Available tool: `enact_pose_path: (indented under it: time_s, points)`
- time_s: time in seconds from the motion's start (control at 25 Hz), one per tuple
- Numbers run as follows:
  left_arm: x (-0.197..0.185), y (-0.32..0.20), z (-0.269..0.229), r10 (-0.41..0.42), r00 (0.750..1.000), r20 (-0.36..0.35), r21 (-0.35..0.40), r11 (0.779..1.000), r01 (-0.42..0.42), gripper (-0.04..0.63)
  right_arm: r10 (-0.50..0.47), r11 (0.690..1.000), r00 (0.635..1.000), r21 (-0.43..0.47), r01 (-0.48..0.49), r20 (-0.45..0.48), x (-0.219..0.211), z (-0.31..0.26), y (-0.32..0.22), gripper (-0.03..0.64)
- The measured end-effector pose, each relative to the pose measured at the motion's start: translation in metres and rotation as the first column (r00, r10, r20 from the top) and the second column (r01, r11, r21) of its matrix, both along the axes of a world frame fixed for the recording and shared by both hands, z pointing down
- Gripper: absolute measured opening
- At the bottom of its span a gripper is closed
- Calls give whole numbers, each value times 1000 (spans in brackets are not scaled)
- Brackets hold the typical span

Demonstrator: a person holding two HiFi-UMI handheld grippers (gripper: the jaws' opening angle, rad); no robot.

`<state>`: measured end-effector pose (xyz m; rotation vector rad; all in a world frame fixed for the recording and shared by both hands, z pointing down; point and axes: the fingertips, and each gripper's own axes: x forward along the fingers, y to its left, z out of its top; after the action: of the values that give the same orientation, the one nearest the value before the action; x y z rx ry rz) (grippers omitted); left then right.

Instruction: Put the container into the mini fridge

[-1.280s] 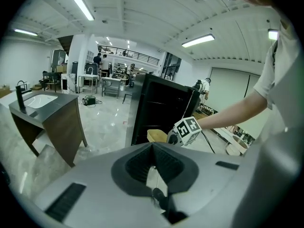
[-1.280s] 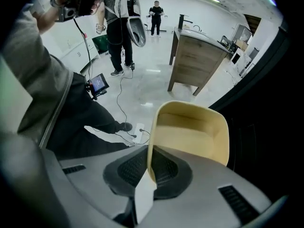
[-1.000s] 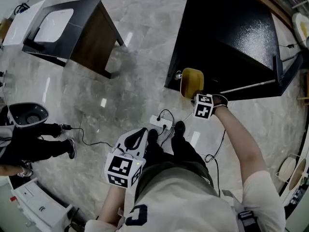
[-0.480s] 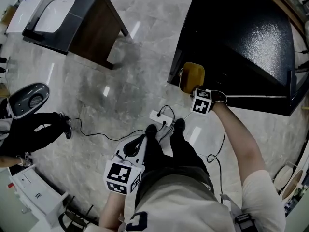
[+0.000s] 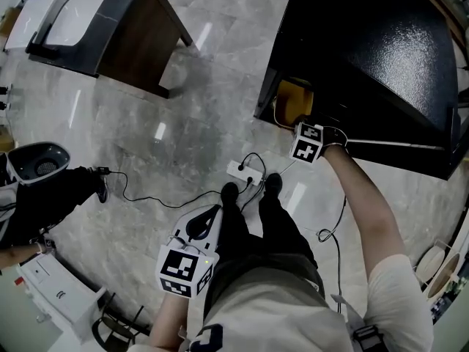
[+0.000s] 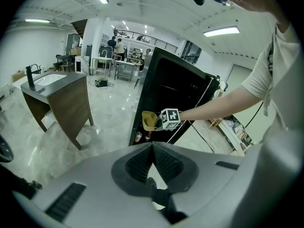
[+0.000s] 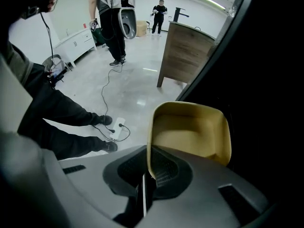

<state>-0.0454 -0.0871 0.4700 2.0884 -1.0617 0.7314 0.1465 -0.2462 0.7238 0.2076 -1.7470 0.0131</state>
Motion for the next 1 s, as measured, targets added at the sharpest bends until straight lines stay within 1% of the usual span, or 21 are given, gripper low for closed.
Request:
enact_pose_path:
  time_s: [0.36,0.6,0.72,1.0]
  points:
    - [0,7,10,11,1000,-10,-30,999,-11,55,103,987,995,126,-103,3,7,6,-39,35]
    - [-5,7,18,11,1000,-9,-48,999,-12,55,193,962,981,192,-193,19,16,11,-59,35]
    - [-7,10,23,16,1000,-8,-60,998,-16,55,187,956,982,226,-189,29,15,11,-67,35]
    - [-9,13,28,29,999,-15,-78,996,-30,55,137,960,991,245,-135,9,12,11,-75,35]
